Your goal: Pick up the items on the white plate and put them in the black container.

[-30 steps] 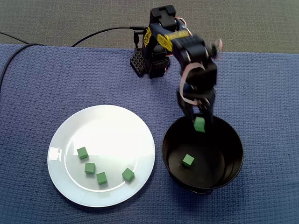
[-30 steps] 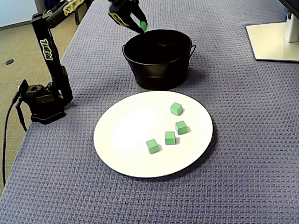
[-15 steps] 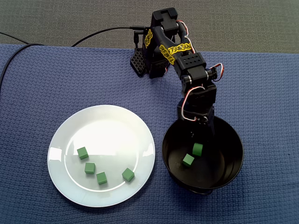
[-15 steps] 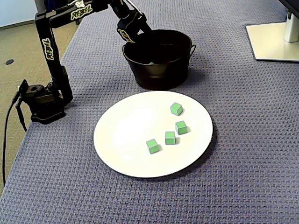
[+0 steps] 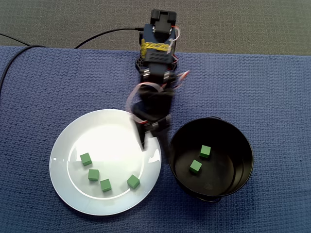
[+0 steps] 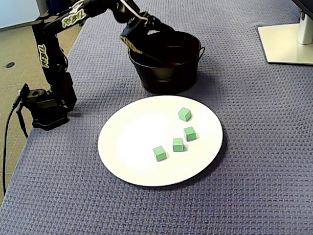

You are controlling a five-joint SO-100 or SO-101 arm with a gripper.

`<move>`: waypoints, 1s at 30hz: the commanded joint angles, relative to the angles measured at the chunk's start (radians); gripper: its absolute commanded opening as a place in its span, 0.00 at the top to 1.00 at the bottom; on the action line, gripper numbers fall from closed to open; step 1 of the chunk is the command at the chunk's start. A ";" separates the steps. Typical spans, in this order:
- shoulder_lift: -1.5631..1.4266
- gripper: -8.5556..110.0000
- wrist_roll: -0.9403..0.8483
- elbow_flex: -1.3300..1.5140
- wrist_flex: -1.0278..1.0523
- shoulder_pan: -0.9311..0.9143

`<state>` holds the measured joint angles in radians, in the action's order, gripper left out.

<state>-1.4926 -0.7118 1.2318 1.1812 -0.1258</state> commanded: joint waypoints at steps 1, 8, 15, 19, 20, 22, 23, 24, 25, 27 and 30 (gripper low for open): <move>0.057 0.64 -0.058 -0.017 -0.104 -0.094; 0.253 0.64 -0.078 -0.040 -0.172 -0.132; 0.383 0.65 -0.078 -0.054 -0.210 -0.124; 0.439 0.65 -0.091 -0.072 -0.219 -0.110; 0.451 0.65 -0.094 -0.077 -0.222 -0.110; 0.472 0.66 -0.101 -0.077 -0.247 -0.110; 0.483 0.66 -0.106 -0.074 -0.264 -0.110; 0.492 0.66 -0.110 -0.069 -0.290 -0.112; 0.505 0.67 -0.112 -0.066 -0.313 -0.114; 0.525 0.67 -0.115 -0.067 -0.327 -0.117; 0.535 0.67 -0.104 -0.055 -0.342 -0.117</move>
<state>-0.9465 -0.8115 1.2134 0.8744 -0.2439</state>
